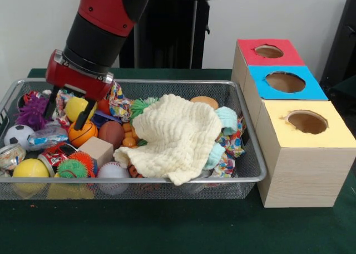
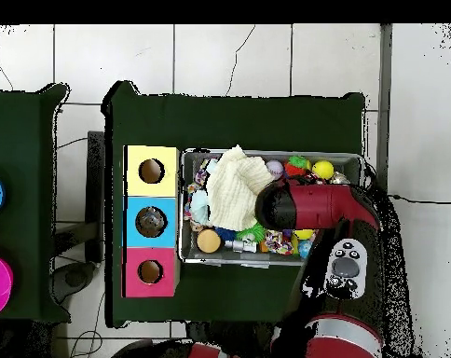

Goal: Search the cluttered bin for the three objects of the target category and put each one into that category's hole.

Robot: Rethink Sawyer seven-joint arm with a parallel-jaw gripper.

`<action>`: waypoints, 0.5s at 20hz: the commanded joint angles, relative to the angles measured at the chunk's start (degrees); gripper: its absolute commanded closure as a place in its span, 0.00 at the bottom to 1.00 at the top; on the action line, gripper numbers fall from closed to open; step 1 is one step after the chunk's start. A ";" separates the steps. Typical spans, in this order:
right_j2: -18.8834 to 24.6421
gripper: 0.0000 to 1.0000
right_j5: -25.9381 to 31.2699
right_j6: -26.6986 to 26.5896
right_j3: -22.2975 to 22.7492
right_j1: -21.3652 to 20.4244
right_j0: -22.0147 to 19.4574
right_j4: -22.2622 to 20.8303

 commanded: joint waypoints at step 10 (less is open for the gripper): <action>2.22 0.00 -3.62 6.94 -2.30 7.12 1.85 -1.38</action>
